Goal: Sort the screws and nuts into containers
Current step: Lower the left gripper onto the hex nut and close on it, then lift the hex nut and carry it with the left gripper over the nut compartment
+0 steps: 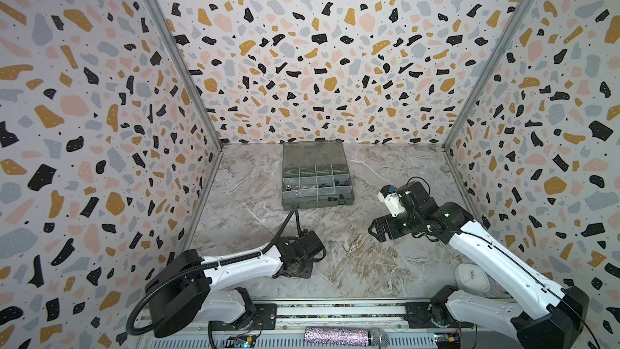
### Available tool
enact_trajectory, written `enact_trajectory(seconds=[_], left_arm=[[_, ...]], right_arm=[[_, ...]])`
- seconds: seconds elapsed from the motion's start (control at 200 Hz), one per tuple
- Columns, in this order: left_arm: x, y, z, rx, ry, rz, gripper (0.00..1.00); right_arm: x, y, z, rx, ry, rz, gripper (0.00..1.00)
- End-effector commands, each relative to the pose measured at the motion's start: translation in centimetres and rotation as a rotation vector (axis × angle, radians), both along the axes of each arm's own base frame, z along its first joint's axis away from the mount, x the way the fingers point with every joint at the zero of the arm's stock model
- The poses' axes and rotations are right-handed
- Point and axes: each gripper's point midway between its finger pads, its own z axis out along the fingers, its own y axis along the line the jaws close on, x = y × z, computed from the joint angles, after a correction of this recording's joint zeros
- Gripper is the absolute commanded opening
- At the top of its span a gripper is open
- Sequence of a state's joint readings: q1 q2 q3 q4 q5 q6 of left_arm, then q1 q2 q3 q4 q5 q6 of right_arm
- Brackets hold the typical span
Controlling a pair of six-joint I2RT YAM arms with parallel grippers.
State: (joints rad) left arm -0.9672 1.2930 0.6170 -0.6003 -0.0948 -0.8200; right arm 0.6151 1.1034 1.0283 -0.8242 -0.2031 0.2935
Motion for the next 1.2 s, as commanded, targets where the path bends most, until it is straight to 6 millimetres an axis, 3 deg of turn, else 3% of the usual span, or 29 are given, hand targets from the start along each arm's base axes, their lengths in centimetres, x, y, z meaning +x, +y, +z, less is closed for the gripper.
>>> enact_trajectory(seconds=[0.0, 0.21, 0.405, 0.711, 0.856, 0.971, 1.191], left_arm=[[-0.5, -0.1, -0.6, -0.004, 0.023, 0.004, 0.44], [-0.8, 0.1, -1.0, 0.008, 0.035, -0.004, 0.35], [-0.6, -0.1, -0.8, 0.018, 0.032, -0.010, 0.23], [1.6, -1.5, 3.2, 0.053, -0.028, -0.052, 0.22], [3.7, -2.9, 5.6, 0.106, -0.050, -0.117, 0.23], [6.6, -3.6, 7.4, 0.141, -0.073, -0.136, 0.23], [13.9, -2.1, 9.3, 0.144, -0.107, -0.055, 0.23]], right_arm=[[-1.3, 0.0, -0.3, 0.021, 0.030, 0.031, 0.99], [-3.3, -0.1, -1.1, 0.056, 0.087, 0.053, 0.99], [-3.3, -0.2, -1.1, 0.051, 0.085, 0.052, 0.99], [-2.5, -0.1, 0.1, 0.049, 0.055, 0.045, 0.99], [-1.9, 0.0, 0.8, 0.043, 0.035, 0.037, 0.99], [-1.2, 0.2, 1.3, 0.037, 0.019, 0.033, 0.99], [0.5, 0.4, 1.9, 0.018, -0.010, 0.018, 0.99]])
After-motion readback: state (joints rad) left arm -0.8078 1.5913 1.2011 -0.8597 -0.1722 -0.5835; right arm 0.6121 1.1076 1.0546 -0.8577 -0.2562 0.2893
